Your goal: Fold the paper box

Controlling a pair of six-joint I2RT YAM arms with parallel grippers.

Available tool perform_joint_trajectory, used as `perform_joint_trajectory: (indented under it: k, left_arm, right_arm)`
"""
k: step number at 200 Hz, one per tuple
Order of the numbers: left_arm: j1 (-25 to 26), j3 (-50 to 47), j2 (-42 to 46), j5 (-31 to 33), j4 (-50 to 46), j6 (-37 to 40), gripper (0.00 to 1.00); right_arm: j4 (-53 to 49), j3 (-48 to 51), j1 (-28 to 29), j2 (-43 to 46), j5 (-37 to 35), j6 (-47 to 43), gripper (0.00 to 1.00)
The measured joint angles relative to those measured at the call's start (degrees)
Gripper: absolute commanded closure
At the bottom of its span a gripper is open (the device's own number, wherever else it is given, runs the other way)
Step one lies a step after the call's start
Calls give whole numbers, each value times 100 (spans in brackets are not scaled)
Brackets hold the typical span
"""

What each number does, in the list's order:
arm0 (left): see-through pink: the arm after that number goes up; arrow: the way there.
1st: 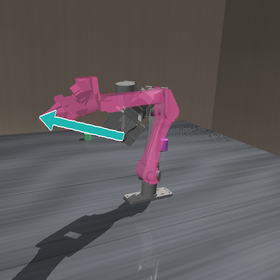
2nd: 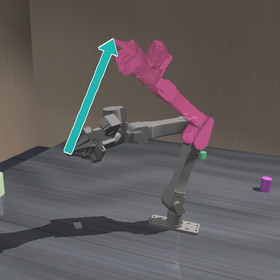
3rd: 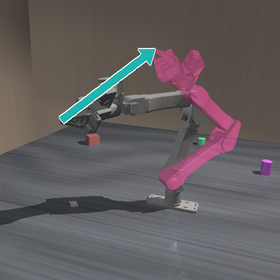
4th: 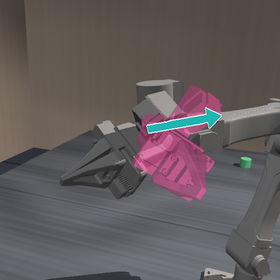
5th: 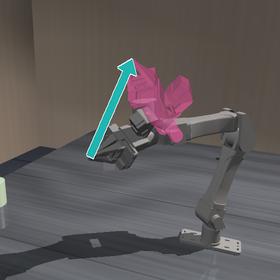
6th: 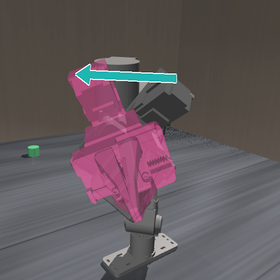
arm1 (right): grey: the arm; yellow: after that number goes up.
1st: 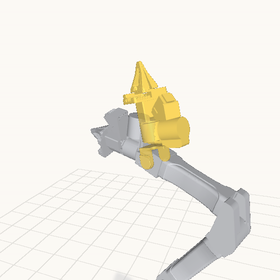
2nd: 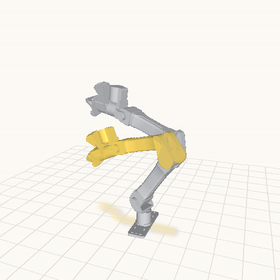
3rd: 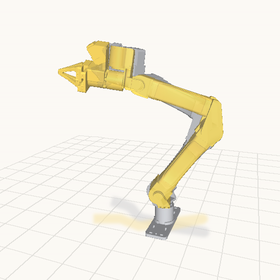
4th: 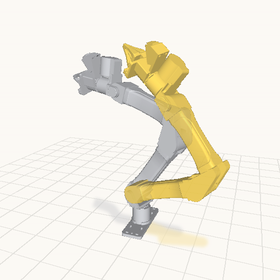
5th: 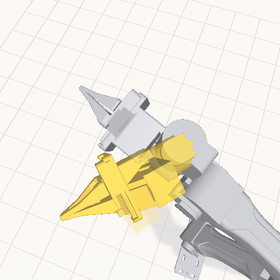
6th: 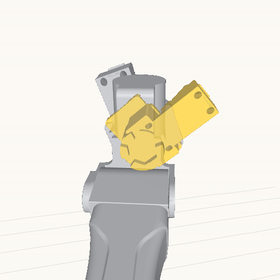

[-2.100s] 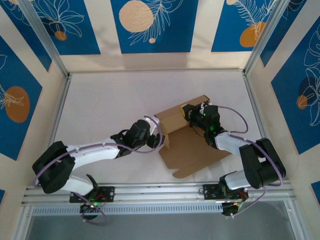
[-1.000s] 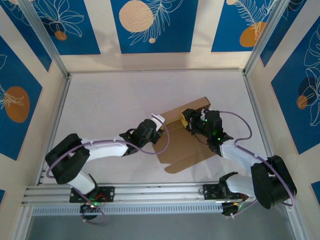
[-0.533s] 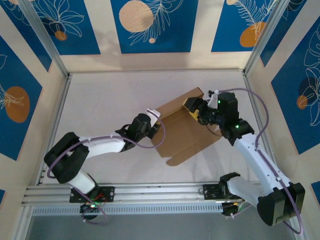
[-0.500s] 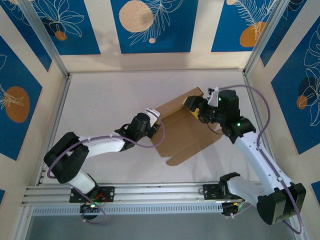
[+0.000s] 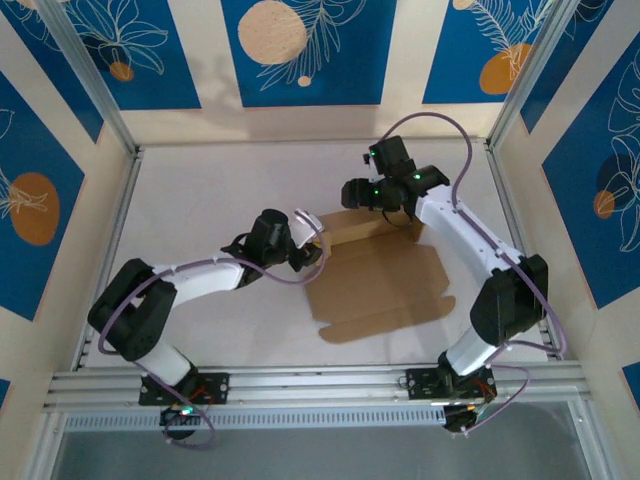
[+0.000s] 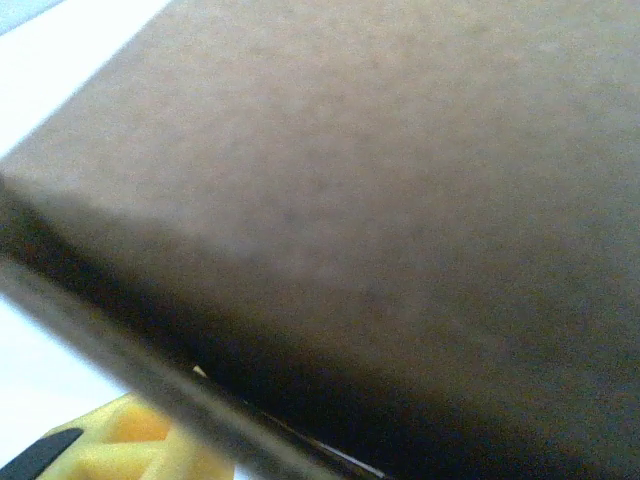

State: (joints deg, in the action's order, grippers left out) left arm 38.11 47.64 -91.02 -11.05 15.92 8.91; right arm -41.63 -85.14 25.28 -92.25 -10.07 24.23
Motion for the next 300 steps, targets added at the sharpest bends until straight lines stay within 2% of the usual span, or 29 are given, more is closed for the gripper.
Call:
perform_joint_trajectory:
  k: [34, 74, 102, 135, 175, 227, 300]
  left_arm:
    - [-66, 205, -295, -269, -114, 247, 57]
    - [-87, 332, -457, -173, -160, 306, 48]
    - [-87, 267, -509, 125, 74, 52, 44]
    - [-87, -107, -509, 726, 800, -455, 40]
    - [-35, -380, -573, 1283, 1517, -750, 42]
    - [7, -284, -968, 1698, 2079, -531, 44]
    - [-17, -107, -1121, 2063, 2133, -225, 52]
  right_arm:
    - [208, 282, 122, 28, -160, -260, 28]
    - [376, 420, 341, -105, -758, -535, 28]
    - [678, 560, 343, -109, -780, -476, 29]
    - [911, 640, 321, -109, -796, -308, 29]
    - [955, 647, 319, -109, -758, -131, 29]
    - [981, 647, 310, -216, -323, -74, 36]
    - [1075, 361, 313, -656, 485, -516, 30]
